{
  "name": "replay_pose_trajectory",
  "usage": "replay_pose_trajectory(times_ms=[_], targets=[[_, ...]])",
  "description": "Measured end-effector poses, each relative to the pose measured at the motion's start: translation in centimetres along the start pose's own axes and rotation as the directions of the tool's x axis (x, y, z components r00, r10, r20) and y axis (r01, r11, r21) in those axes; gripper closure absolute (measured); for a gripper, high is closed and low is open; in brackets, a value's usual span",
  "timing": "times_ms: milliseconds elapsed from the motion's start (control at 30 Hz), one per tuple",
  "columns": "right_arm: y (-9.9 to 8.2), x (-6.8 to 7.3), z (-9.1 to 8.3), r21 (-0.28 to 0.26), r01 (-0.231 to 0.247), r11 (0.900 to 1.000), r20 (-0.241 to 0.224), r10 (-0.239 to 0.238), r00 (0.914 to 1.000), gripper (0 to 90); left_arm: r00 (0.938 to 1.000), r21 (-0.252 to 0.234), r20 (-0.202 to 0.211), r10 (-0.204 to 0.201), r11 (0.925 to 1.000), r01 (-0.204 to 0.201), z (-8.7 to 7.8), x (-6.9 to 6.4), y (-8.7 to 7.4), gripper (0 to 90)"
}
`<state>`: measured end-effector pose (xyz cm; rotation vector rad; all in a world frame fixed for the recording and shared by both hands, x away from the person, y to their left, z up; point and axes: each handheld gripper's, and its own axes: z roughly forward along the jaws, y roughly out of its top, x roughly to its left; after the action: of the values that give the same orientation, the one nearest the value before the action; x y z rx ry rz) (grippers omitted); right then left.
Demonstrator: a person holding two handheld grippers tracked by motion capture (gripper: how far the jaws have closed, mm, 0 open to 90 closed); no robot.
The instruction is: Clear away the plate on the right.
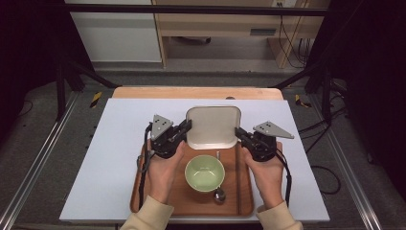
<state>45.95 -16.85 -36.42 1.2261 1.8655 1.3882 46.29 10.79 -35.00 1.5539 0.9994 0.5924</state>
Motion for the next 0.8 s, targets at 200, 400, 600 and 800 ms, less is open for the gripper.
replay_pose_trajectory(times_ms=[200,400,600,800], targets=[[-0.2,-0.2,0.0,-0.021,0.020,0.9996,-0.036,-0.021,0.9991,79.8,0.9999,-0.008,-0.010,0.007,0.9999,-0.007,-0.2,0.4,0.3,85.7],[-0.5,-1.3,-0.3,-0.054,0.019,0.9984,-0.022,-0.020,0.9995,61.6,0.9994,-0.003,-0.034,0.007,1.0000,-0.008,0.1,1.3,0.3,85.7],[-1.0,-2.3,-0.5,-0.067,0.043,0.9968,-0.003,-0.044,0.9990,49.0,0.9992,0.002,-0.039,0.005,1.0000,-0.005,0.5,1.8,0.3,85.7],[-1.5,-3.5,-1.1,-0.091,0.070,0.9934,0.058,-0.065,0.9962,33.8,0.9992,-0.016,-0.036,-0.018,0.9997,0.018,0.3,2.0,0.8,85.7]])
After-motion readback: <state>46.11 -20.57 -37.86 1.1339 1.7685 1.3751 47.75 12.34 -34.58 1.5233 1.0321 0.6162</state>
